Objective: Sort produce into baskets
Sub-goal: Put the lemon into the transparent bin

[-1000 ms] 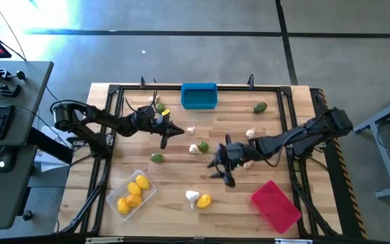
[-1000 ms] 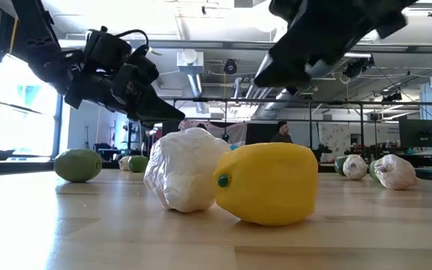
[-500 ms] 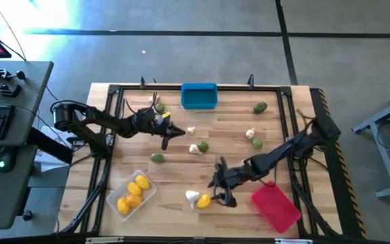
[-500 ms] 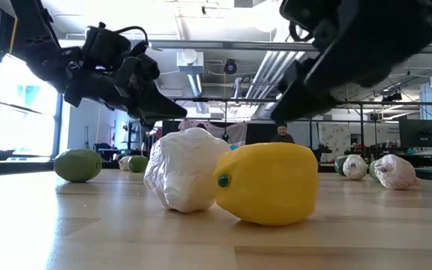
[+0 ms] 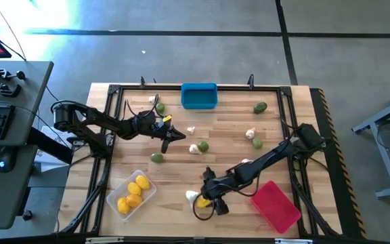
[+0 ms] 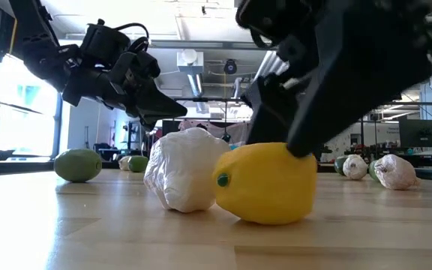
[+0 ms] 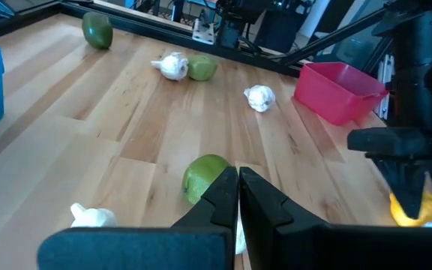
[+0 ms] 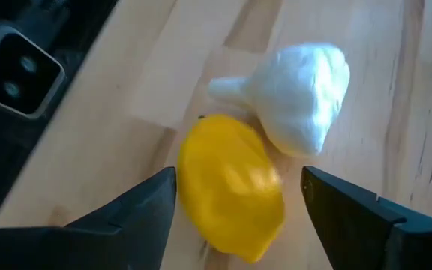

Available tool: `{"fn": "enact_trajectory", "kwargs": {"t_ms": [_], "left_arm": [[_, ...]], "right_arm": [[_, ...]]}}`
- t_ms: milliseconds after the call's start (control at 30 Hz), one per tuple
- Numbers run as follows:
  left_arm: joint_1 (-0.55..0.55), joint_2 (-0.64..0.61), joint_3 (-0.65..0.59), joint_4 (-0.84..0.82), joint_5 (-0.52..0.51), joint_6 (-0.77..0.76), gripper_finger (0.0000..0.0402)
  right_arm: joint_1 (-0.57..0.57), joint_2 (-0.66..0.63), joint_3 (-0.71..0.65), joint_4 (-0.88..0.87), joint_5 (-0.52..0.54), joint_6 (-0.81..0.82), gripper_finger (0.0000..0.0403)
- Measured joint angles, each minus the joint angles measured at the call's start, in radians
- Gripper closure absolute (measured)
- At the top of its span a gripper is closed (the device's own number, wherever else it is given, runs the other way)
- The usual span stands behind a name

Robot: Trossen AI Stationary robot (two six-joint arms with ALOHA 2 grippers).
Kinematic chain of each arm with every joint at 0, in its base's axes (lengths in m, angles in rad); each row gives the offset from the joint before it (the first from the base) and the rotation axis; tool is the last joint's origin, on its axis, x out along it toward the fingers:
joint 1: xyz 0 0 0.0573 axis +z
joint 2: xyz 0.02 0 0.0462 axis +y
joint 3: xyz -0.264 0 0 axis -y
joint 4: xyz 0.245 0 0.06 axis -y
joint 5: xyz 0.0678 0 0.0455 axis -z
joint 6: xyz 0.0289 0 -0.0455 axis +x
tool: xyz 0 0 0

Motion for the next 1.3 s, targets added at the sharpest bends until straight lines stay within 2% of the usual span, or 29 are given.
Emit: {"fn": "enact_trajectory", "kwargs": {"t_ms": [300, 633, 800, 1033, 1200, 1300], "left_arm": [[0.0, 0.0, 0.0, -0.002, -0.001, 0.003, 0.0401], [0.0, 0.0, 0.0, -0.003, -0.028, 0.003, 0.0401], [0.0, 0.0, 0.0, -0.003, -0.028, -0.013, 0.0401], [0.0, 0.0, 0.0, -0.004, -0.028, -0.008, 0.0401], [-0.006, 0.0, 0.0, -0.01, -0.009, -0.004, 0.0401], [-0.013, 0.0, 0.0, -0.03, 0.036, 0.029, 0.0401]], "right_arm": [[-0.001, 0.009, -0.009, -0.02, 0.008, -0.047, 0.0133], [-0.043, 0.036, -0.007, -0.024, -0.118, -0.066, 0.0236], [-0.072, -0.034, -0.007, -0.11, -0.133, -0.073, 0.0265], [-0.124, -0.169, -0.007, -0.369, -0.037, -0.066, 0.0267], [-0.196, -0.181, -0.023, -0.385, 0.043, -0.074, 0.0268], [-0.255, -0.181, -0.041, -0.326, 0.086, -0.071, 0.0268]]}}
